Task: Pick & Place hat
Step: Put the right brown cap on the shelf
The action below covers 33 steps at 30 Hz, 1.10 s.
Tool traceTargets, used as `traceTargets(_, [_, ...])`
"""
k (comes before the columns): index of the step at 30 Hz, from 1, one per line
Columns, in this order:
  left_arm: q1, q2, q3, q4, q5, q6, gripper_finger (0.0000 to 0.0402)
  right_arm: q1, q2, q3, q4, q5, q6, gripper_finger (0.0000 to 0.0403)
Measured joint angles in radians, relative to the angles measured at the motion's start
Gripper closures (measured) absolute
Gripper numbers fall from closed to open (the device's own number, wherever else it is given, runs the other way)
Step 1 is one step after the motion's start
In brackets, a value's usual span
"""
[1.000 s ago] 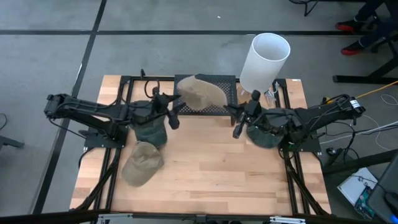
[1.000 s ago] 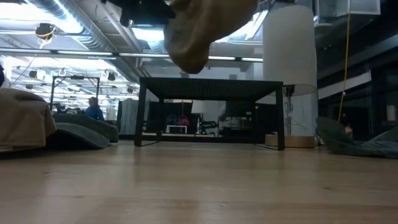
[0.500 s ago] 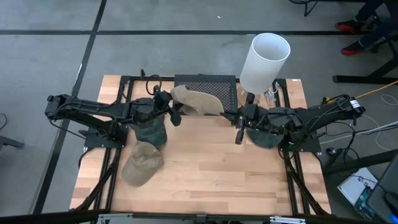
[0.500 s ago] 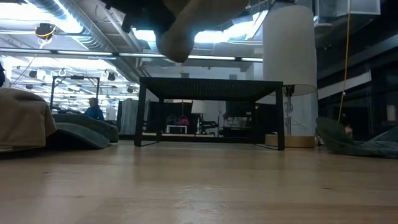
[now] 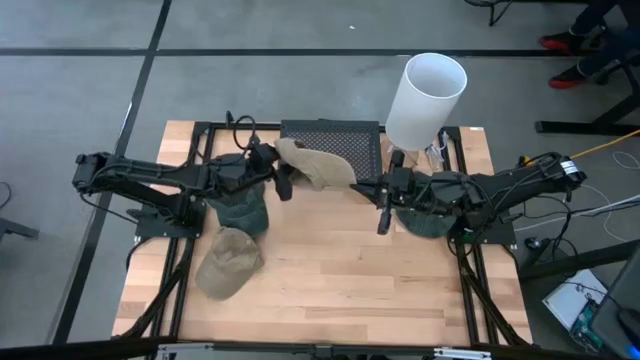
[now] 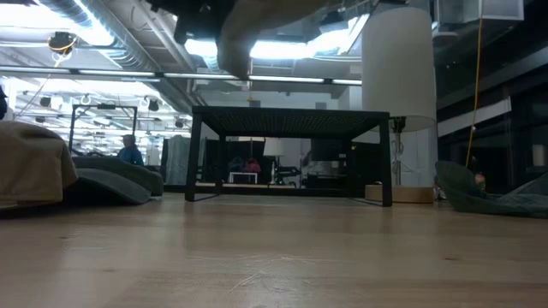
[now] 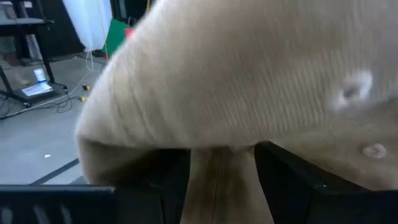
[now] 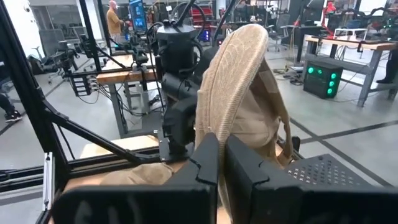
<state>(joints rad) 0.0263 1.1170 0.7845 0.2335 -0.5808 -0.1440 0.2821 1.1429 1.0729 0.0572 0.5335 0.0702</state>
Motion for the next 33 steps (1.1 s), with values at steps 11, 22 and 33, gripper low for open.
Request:
traceTargets(11, [0.003, 0.018, 0.000, 0.083, 0.096, 0.045, 0.0333, -0.007, 0.029, 0.000, 0.006, -0.007, -0.003, 0.0391])
traceTargets(22, [-0.077, 0.013, 0.000, 0.050, 0.172, 0.053, 0.0400, -0.018, 0.014, 0.000, -0.089, 0.042, 0.043, 0.0390])
traceTargets(33, [-0.255, -0.104, -0.001, -0.115, 0.176, -0.002, 0.0400, -0.017, 0.007, 0.000, -0.145, -0.154, 0.163, 0.0391])
